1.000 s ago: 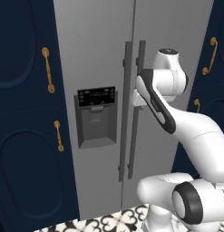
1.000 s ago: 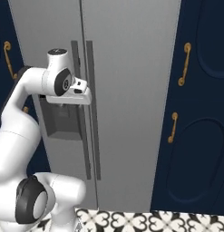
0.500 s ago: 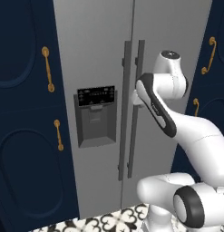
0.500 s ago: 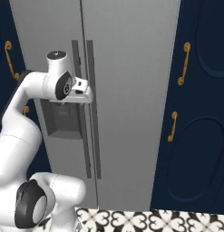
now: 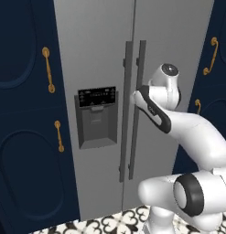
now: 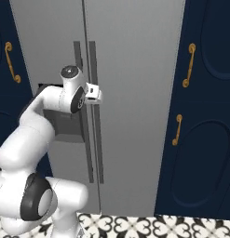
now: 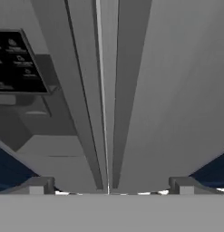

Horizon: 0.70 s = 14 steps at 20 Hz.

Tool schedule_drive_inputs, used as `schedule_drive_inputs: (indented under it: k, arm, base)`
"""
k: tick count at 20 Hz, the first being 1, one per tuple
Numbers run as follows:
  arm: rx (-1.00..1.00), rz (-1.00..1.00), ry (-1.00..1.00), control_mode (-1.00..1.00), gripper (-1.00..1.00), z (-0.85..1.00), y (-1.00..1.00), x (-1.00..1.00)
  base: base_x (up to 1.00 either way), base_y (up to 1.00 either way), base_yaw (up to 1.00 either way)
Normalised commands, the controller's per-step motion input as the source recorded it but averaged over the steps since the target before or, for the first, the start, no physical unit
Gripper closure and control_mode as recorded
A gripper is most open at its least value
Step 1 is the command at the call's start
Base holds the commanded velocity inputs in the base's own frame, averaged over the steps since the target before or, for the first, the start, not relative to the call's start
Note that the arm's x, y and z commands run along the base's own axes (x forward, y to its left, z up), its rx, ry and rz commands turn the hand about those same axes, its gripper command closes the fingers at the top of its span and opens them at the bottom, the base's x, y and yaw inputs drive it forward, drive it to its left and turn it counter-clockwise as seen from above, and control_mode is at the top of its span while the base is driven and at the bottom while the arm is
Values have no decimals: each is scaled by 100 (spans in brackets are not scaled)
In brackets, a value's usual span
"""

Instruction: Take the strawberry from the fridge and place it on top of the pancake, located on the dining counter.

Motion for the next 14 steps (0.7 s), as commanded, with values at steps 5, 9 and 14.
schedule_drive_inputs:
  k: [5,9,14]
  arm:
    - [0,0,-3,-100,-100,-11,-1,85]
    - [0,0,-6,-100,-100,-20,-10,61]
    - [0,0,-11,-100,-100,-17,-5,50]
  base:
    - [0,0,0]
    - [0,0,0]
    - [0,0,0]
